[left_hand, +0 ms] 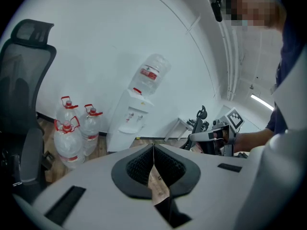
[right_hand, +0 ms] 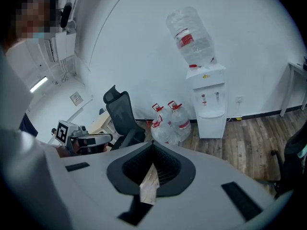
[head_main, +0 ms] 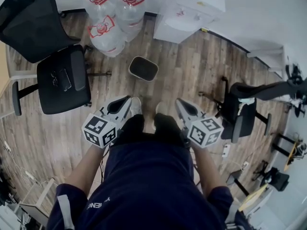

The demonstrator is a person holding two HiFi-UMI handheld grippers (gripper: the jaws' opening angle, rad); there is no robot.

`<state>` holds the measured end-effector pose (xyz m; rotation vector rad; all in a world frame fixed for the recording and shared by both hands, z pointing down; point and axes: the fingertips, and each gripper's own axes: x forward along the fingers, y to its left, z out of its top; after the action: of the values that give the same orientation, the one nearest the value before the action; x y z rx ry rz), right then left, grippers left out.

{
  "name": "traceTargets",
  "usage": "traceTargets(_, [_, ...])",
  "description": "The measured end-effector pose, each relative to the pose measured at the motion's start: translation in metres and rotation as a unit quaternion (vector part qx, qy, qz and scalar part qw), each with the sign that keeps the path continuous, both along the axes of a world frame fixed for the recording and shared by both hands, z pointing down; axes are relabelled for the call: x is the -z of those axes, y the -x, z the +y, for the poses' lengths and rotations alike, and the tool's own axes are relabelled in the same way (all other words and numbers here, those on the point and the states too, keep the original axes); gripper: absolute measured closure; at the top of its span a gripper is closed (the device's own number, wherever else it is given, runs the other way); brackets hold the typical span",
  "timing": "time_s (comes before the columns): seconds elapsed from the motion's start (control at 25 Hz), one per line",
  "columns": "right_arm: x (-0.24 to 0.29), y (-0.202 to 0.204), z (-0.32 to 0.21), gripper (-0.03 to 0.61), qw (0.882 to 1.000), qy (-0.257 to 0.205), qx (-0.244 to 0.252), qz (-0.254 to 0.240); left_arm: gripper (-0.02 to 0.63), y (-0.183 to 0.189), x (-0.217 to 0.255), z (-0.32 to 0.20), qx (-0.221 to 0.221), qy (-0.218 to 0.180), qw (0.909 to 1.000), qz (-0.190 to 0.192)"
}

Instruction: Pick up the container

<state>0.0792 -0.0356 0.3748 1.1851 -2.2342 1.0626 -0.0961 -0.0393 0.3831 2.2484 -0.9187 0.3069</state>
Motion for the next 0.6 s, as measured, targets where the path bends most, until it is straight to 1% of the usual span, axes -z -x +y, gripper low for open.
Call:
traceTargets(0.24, [-0.040, -0.004, -0.039, 0.561, 1.000, 0.024, 0.017, 0.008, 0.588, -0.015, -0.036, -0.025, -0.006, 0.019, 0.9996, -0.020])
traceTargets(0.4, [-0.078, -0.011, -0.060, 0.561, 0.998, 0.053, 0.040, 0.008, 0.588, -0.026, -0.068, -0.037, 0.008, 0.048, 0.9982, -0.035])
traceTargets(0.48, [-0.103, -0.014, -0.073, 0.561, 0.996, 0.068, 0.061, 0.019, 0.588, -0.031, -0.088, -0.046, 0.016, 0.066, 0.9968, -0.043])
traceTargets(0.56, [-0.128, -0.018, -0.089, 0.561, 0.993, 0.076, 0.078, 0.033, 0.588, -0.034, -0.112, -0.055, 0.020, 0.077, 0.9950, -0.062])
traceTargets(0.6, [-0.141, -0.021, -0.098, 0.561, 0.993, 0.078, 0.082, 0.042, 0.588, -0.036, -0.125, -0.059, 0.017, 0.077, 0.9939, -0.078])
